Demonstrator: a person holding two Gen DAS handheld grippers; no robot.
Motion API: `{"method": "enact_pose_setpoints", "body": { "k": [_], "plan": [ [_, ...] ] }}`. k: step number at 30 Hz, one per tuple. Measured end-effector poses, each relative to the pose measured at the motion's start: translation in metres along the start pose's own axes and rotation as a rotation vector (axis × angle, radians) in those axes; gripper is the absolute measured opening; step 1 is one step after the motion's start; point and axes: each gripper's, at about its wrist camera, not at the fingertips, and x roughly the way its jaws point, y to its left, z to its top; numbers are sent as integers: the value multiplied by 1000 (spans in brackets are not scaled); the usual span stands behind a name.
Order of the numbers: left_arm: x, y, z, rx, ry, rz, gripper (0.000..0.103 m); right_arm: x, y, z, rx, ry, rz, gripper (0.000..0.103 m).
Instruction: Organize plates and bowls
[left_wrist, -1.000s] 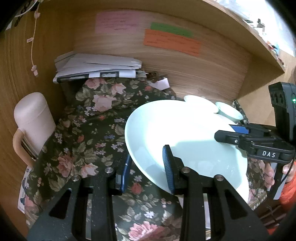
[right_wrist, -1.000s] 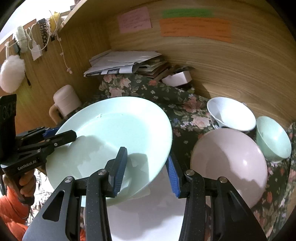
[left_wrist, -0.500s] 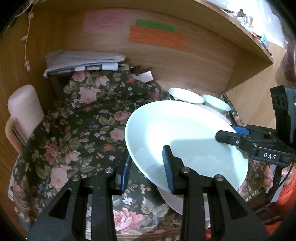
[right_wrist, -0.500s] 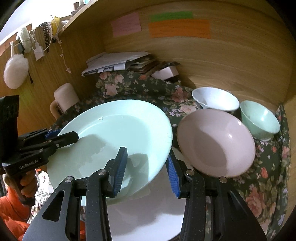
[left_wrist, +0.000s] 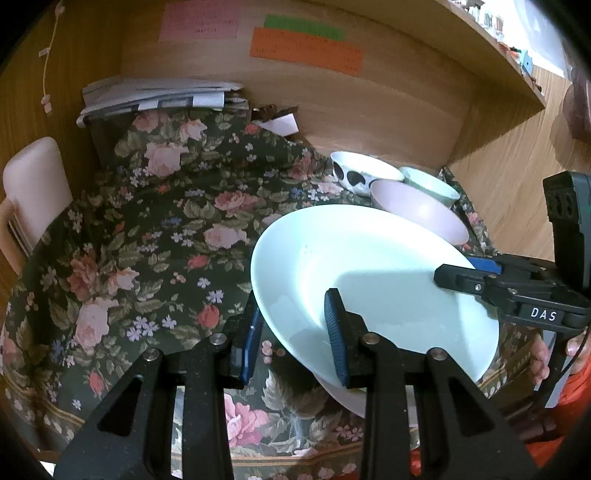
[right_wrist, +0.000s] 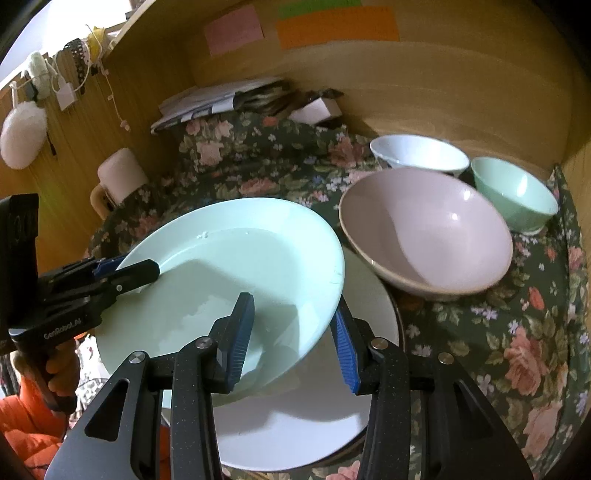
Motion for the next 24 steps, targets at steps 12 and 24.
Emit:
{"method": "enact_pose_setpoints", "body": {
  "k": [12, 24],
  "plan": [
    [14, -5, -13, 5, 45, -13, 33, 4, -10, -15, 48, 33, -3, 39],
    [27, -13, -17, 24, 78, -26, 33, 4, -19, -22, 77, 62, -12, 39]
  ]
}}
